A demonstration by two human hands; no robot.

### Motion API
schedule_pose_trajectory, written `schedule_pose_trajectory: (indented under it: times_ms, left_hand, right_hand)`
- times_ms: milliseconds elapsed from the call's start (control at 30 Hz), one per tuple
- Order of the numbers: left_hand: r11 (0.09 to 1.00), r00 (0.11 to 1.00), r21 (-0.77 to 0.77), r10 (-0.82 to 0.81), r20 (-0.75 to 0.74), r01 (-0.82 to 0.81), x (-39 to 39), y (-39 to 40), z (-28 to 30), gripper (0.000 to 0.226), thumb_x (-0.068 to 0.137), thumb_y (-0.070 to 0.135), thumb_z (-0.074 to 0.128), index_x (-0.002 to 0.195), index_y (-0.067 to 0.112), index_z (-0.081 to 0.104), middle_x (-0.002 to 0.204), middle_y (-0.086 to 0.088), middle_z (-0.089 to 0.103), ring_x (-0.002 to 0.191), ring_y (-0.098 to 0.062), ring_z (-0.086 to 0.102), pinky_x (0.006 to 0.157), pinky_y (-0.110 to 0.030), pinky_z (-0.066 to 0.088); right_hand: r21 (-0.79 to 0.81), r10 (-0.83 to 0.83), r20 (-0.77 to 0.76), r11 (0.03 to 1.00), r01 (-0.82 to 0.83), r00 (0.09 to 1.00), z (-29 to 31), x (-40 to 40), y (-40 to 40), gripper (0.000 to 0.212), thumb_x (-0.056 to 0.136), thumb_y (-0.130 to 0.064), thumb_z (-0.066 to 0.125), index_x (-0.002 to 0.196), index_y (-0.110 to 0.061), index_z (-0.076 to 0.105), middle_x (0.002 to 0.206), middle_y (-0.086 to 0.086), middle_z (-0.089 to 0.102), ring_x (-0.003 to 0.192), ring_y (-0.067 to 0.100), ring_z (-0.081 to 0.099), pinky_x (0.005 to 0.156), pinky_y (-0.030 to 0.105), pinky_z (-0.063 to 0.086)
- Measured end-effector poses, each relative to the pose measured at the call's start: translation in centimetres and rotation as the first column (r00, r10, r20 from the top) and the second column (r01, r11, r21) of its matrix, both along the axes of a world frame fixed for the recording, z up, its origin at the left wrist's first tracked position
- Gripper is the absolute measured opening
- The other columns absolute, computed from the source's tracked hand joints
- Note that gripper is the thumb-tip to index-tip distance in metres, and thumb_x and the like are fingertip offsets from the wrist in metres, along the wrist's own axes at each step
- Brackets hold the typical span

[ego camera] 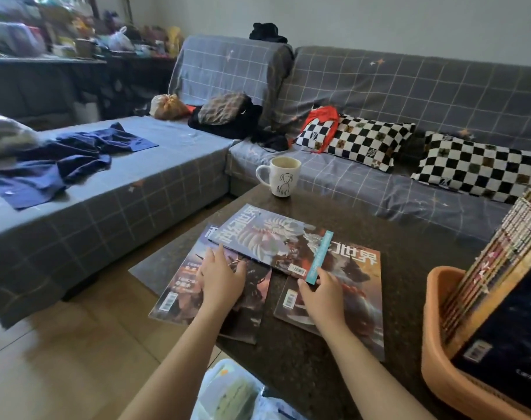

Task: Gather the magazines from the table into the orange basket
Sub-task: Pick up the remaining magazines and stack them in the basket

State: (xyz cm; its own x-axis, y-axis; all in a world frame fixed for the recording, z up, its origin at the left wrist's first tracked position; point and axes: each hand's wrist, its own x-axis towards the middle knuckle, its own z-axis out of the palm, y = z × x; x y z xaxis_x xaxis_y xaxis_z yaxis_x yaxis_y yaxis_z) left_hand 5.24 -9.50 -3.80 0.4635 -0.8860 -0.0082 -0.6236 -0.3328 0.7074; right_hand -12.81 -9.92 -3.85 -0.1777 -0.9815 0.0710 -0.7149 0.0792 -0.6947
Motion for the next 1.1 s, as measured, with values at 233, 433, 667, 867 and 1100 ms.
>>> schedule_pose_trajectory:
  times_ms: [233, 433, 667, 867, 1100]
  left_hand:
    - [0.99, 0.993, 0.09, 0.104, 0.062, -0.109, 1.5, -5.7, -0.1, 0.073, 0.093, 0.046, 0.051, 0.152, 0.014, 0.022, 0.16, -0.008, 0.022, 0.146, -0.031, 0.015, 0.115, -0.052, 0.014]
    - [0.986, 0.98, -0.035, 0.156, -0.123, -0.161, 2.1, -4.9, -0.2, 0.07, 0.086, 0.041, 0.066, 0.145, 0.014, 0.039, 0.146, -0.008, 0.046, 0.137, -0.032, 0.033, 0.112, -0.049, 0.027]
    - [0.918, 0.807, -0.204, 0.175, -0.564, -0.341, 0.5, -0.2, -0.3, 0.073, 0.083, 0.026, 0.075, 0.142, 0.024, 0.033, 0.147, -0.007, 0.032, 0.134, -0.023, 0.037, 0.111, -0.045, 0.036]
    - [0.925, 0.608, -0.076, 0.181, -0.773, -0.372, -1.8, 1.0, 0.4, 0.09, 0.082, 0.023, 0.075, 0.152, 0.018, 0.018, 0.149, -0.012, 0.04, 0.132, -0.029, 0.046, 0.107, -0.047, 0.042]
    - [0.986, 0.649, 0.034, 0.133, -0.749, -0.162, -5.2, 0.6, -0.4, 0.089, 0.065, 0.034, 0.084, 0.137, 0.017, 0.035, 0.131, -0.011, 0.056, 0.102, -0.027, 0.066, 0.085, -0.045, 0.058]
  right_hand:
    - [-0.071, -0.058, 0.001, 0.996, 0.058, 0.998, -0.9, 0.3, -0.6, 0.05, 0.088, -0.026, 0.061, 0.133, -0.008, 0.049, 0.13, 0.005, 0.053, 0.124, 0.021, 0.043, 0.103, 0.032, 0.036]
    - [-0.052, -0.098, 0.062, 0.994, 0.101, 0.993, -1.0, 0.2, 0.2, 0.053, 0.088, -0.029, 0.061, 0.136, -0.012, 0.048, 0.135, 0.005, 0.052, 0.127, 0.023, 0.04, 0.105, 0.034, 0.035]
    - [-0.035, -0.129, 0.063, 0.991, 0.131, 0.99, -0.4, -0.2, 4.3, 0.042, 0.087, -0.025, 0.063, 0.125, -0.006, 0.058, 0.115, 0.012, 0.056, 0.11, 0.024, 0.052, 0.096, 0.034, 0.044]
    - [0.069, -0.002, 0.074, 0.998, -0.003, 0.997, -0.1, 0.2, 6.2, 0.047, 0.089, -0.029, 0.06, 0.129, -0.005, 0.055, 0.114, 0.009, 0.048, 0.11, 0.02, 0.049, 0.097, 0.025, 0.04]
    - [0.119, 0.038, 0.157, 0.991, -0.057, 0.987, 0.8, -0.7, 5.9, 0.046, 0.092, -0.028, 0.057, 0.132, -0.007, 0.053, 0.121, 0.009, 0.049, 0.114, 0.02, 0.051, 0.097, 0.025, 0.04]
